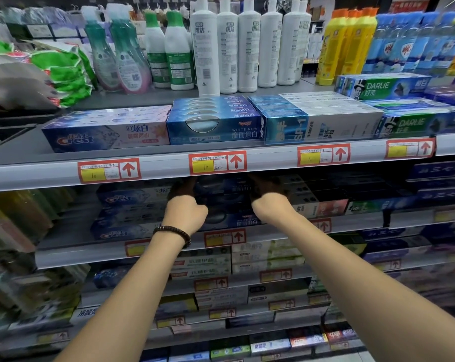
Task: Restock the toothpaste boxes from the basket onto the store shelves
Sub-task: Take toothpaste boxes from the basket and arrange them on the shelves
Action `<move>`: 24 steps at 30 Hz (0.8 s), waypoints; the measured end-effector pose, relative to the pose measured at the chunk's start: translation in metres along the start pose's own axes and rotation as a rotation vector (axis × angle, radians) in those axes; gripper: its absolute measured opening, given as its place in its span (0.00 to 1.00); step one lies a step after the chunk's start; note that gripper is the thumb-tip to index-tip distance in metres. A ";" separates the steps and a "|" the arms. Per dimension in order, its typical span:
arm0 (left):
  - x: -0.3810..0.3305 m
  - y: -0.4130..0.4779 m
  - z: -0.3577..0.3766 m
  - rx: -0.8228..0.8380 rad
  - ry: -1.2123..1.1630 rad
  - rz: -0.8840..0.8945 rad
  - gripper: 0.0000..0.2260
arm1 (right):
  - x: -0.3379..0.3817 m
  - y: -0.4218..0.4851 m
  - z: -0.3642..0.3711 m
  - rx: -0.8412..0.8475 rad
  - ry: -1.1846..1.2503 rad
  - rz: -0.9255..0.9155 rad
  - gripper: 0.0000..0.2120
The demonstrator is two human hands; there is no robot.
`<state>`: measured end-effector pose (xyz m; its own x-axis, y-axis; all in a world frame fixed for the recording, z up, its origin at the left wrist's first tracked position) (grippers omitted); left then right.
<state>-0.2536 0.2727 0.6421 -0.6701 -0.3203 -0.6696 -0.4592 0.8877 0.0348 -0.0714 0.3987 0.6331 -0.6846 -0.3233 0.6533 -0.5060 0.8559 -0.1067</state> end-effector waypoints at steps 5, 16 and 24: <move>0.004 0.005 -0.003 -0.009 0.134 0.004 0.28 | -0.007 -0.001 0.001 0.046 -0.011 0.036 0.27; 0.007 0.003 0.003 -0.044 0.138 0.037 0.28 | -0.007 -0.007 0.001 0.063 -0.002 0.005 0.29; 0.004 -0.002 0.009 0.019 0.216 -0.070 0.24 | -0.001 -0.016 0.002 0.086 -0.049 -0.030 0.33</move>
<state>-0.2496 0.2723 0.6330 -0.7476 -0.4426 -0.4951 -0.4988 0.8664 -0.0213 -0.0637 0.3846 0.6329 -0.6923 -0.3698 0.6197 -0.5684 0.8085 -0.1524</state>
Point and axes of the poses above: each hand's wrist, its own y-axis towards the middle knuckle, its own z-axis out of the palm, x = y × z, the point moved 5 cm from there along y, towards the middle knuckle, and after that the axes turned 9 degrees about x, right-handed, at the moved point
